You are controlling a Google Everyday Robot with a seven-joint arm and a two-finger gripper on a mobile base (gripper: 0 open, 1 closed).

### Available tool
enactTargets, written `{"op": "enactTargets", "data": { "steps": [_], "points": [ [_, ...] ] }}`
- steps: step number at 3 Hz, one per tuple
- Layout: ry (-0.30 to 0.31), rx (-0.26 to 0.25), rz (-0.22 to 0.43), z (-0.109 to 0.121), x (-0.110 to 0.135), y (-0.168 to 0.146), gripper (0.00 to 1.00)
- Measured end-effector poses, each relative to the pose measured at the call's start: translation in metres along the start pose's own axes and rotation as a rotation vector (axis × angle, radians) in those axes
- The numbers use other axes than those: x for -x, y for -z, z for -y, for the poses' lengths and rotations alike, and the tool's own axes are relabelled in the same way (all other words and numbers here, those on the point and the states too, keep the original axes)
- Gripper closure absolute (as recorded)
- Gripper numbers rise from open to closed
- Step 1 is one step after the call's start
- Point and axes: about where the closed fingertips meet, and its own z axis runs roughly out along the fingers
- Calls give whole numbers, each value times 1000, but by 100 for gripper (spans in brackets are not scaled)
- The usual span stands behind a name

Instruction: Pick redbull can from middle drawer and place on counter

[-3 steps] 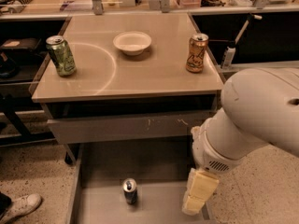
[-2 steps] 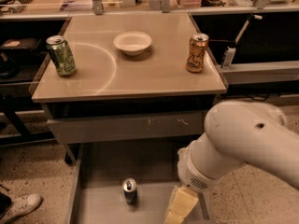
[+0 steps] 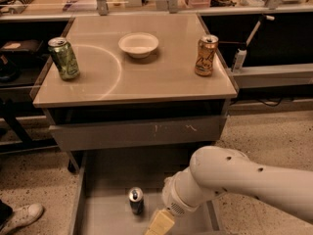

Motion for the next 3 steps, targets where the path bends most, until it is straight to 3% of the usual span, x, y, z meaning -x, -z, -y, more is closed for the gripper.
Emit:
{"op": "enactTargets", "data": {
  "steps": [2, 3],
  "points": [
    [-5, -20, 24, 7, 4, -3, 0],
    [26, -20, 64, 21, 11, -27, 0]
  ]
}}
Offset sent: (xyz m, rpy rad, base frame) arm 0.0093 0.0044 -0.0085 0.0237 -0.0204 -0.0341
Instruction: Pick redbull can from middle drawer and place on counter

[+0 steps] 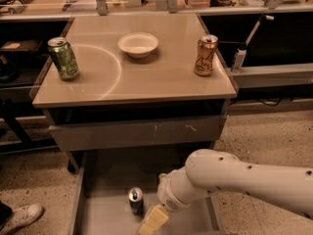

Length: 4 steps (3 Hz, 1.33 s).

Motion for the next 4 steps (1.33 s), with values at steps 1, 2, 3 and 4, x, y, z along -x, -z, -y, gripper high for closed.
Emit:
{"op": "enactTargets", "data": {
  "steps": [1, 2, 3, 4],
  "points": [
    [55, -5, 73, 29, 15, -34, 0],
    [81, 15, 140, 51, 23, -73, 0],
    [93, 17, 137, 55, 19, -75, 0],
    [84, -14, 189, 77, 11, -89, 0]
  ]
}}
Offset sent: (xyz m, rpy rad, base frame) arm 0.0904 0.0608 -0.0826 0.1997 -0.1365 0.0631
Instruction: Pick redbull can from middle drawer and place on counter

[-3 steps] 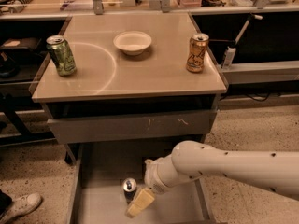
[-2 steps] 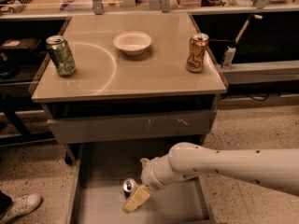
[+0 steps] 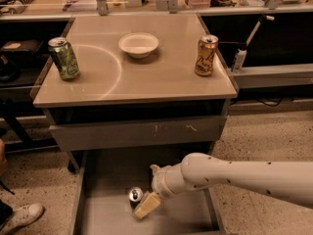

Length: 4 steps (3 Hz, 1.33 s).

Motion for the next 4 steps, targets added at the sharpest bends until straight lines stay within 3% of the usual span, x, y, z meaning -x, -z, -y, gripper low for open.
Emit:
{"op": "enactTargets", "data": {
  "steps": [2, 4],
  "points": [
    [-34, -13, 100, 20, -27, -38, 0],
    [-13, -8, 127, 16, -29, -52, 0]
  ]
}}
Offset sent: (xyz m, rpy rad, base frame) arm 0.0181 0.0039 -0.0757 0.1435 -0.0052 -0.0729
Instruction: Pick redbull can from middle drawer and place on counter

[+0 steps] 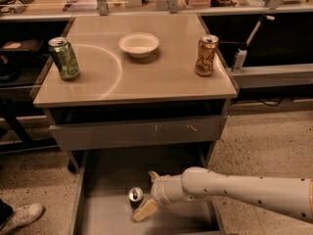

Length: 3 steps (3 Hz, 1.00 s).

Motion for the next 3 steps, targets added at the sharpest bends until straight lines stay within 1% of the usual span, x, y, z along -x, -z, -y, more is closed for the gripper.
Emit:
{"op": "enactTargets", "data": {
  "steps": [1, 2, 3],
  "points": [
    [38, 1, 21, -3, 3, -13, 0],
    [57, 8, 36, -7, 6, -21, 0],
    [54, 14, 50, -16, 6, -27, 0]
  ]
}}
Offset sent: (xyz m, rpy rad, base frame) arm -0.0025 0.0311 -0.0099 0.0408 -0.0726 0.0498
